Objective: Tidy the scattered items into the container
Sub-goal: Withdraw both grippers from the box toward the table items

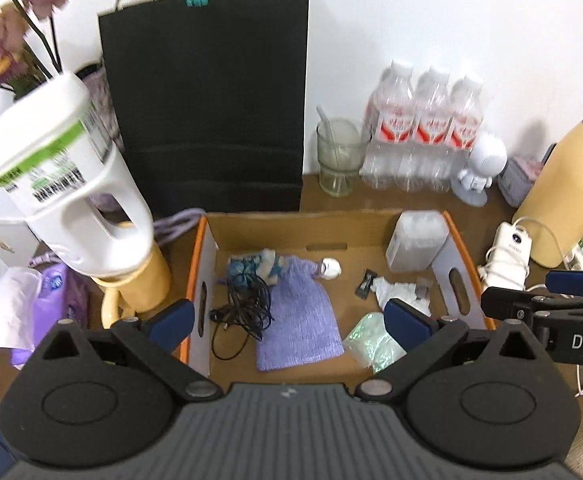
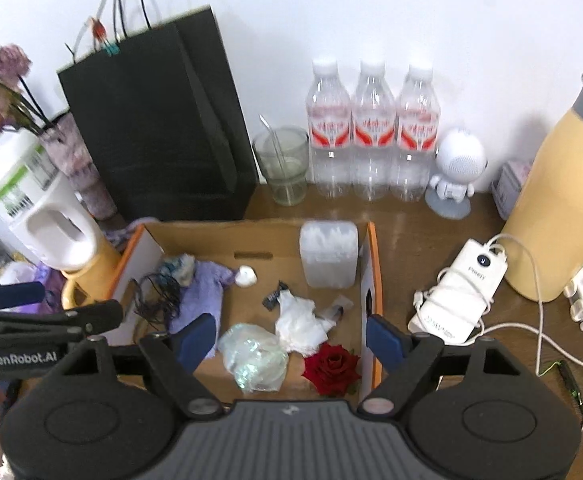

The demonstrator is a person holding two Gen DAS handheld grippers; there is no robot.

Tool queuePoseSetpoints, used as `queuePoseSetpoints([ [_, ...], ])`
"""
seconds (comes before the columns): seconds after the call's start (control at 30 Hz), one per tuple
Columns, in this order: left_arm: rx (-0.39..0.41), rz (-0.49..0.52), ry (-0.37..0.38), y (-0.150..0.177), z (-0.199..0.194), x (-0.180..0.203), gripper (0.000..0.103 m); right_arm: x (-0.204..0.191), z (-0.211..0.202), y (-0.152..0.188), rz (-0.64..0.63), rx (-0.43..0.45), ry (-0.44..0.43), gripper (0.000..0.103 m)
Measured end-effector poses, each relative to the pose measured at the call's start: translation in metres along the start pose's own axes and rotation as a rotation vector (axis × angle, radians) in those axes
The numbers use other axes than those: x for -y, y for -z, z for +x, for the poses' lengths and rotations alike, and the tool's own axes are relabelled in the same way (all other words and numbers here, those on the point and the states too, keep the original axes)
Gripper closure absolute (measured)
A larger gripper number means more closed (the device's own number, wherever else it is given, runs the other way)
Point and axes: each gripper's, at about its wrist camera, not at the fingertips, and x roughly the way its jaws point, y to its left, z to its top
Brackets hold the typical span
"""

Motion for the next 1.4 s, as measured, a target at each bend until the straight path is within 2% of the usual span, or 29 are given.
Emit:
queuePoseSetpoints([
  [0.2,0.101,-0.014,-0.008,0.01,-0.027,0.002,0.0,-0.004,-0.023,0.009,-0.002,0.073,-0.011,0.018],
  [0.4,0.283,0.019,-0.039,0.034,-0.05,0.008,0.0,-0.002,-0.038,0.027,0.026,0.167,-0.051,0.018],
  [0.57,0.4,0.027,-0.056,0.067,-0.047,0.013,0.0,0.0,-0.032,0.059,0.051,0.25,-0.062,0.019],
  [0.8,0.521,-0.007,0.002,0.117,-0.04,0.007,0.0,-0.008,-0.036,0.113,-0.033,0.473,-0.019,0.018],
  [0.93,0.548,-0.012,0.023,0.161,-0.044,0.005,0.0,-0.008,-0.038,0.159,-0.031,0.55,0.002,0.016],
  [1.07,0.565,0.029,0.002,0.202,-0.05,0.008,0.0,-0.015,-0.045,0.208,-0.049,0.6,-0.012,0.015],
  [1.17,0.567,0.007,-0.024,0.235,-0.055,0.005,0.0,-0.021,-0.052,0.242,-0.093,0.642,-0.002,0.011],
  [1.27,0.558,-0.048,-0.023,0.273,-0.057,-0.002,0.0,-0.026,-0.061,0.281,-0.117,0.65,0.058,0.011],
  [1.4,0.493,-0.091,-0.037,0.312,-0.062,-0.01,0.0,-0.02,-0.072,0.322,-0.087,0.619,0.017,0.011],
])
